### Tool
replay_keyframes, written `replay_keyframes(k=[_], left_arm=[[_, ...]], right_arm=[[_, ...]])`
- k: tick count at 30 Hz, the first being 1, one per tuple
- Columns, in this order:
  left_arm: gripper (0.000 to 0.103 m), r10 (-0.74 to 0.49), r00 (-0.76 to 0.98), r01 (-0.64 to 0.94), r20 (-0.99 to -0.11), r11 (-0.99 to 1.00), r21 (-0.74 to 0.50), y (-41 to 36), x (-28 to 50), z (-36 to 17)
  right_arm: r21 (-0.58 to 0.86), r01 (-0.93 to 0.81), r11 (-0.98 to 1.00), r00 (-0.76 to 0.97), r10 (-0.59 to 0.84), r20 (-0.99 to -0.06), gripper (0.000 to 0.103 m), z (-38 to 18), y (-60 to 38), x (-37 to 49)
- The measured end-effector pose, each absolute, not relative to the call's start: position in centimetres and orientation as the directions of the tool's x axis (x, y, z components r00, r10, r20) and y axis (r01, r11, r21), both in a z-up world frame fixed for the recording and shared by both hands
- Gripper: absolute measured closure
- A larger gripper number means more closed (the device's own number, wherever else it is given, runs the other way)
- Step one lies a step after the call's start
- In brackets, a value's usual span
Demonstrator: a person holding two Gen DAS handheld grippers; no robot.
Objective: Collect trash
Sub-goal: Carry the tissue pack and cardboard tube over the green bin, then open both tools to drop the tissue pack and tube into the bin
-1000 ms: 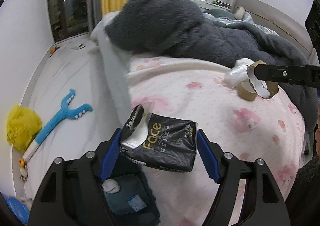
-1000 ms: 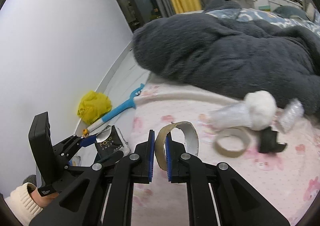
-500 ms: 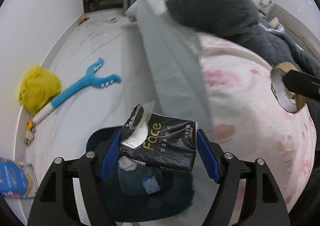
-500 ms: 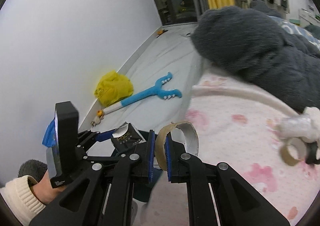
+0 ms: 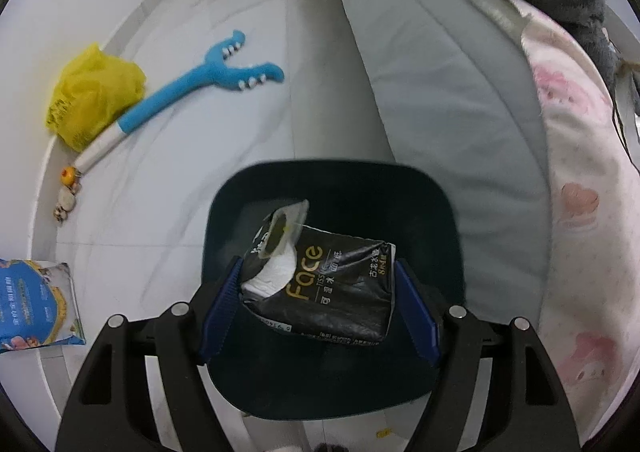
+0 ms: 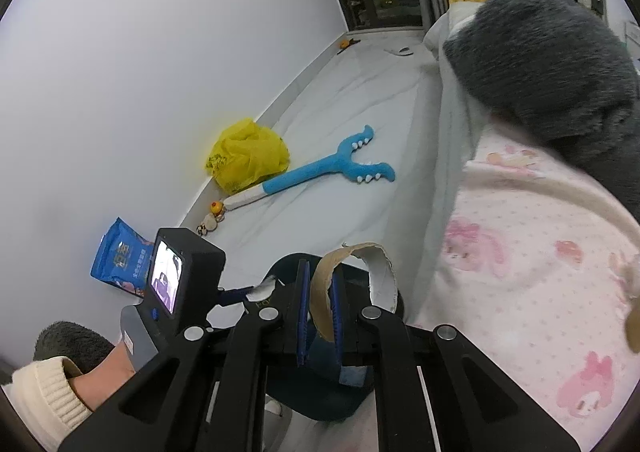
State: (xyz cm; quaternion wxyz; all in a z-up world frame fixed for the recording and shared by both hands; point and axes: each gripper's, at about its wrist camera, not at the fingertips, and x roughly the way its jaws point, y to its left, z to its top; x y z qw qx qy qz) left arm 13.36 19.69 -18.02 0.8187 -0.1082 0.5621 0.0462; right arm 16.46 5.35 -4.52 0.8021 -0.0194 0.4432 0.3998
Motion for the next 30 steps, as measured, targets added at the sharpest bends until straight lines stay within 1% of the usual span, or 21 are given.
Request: replay_keyframes(k=[5,10,12,17,20,28,30], left_arm=[[0.026,-0.096,0.305,-0.195,-0.948,0.968,-0.160,20.7,12.9,-19.7],[0.011,-0.095,0.289,-0.185,-0.953,0.971,-0.153,21.0,12.2,-20.2],[0.009,-0.098,0.292,-0.179,-0.951,0.972,-0.155,21.2,11.9,-20.1],[0.007,-0.076,0.322,-0.185,-0.944,0.972,-0.141,22.4,11.0,-19.3],[0.007,-0.088,0.352,-0.182,-0.932,0.970,-0.161,23.3,10.6,-18.5],[0.007,-0.001,0.421,-0.221,-0.907,0.970,-0.104,25.7,9.6,-15.6],[0.006,-0.008,0.440,-0.234,-0.898,0.964,-0.124,26.4,9.3,-14.7]], right_arm=[[0.322,-0.663,0.675,0.258,0.611,-0.749,0.093,-5.8,7.2,16.7],[0.320,-0.669,0.671,0.230,0.596,-0.770,0.093,-6.9,8.8,16.6],[0.318,-0.669,0.672,0.220,0.588,-0.779,0.093,-7.5,9.3,16.8],[0.313,-0.665,0.678,0.199,0.565,-0.801,0.093,-9.1,10.8,17.1],[0.307,-0.664,0.682,0.184,0.547,-0.817,0.093,-10.2,11.6,17.2],[0.279,-0.664,0.694,0.154,0.493,-0.856,0.093,-13.1,13.4,17.6],[0.270,-0.666,0.695,0.142,0.474,-0.869,0.093,-14.0,14.0,17.5]])
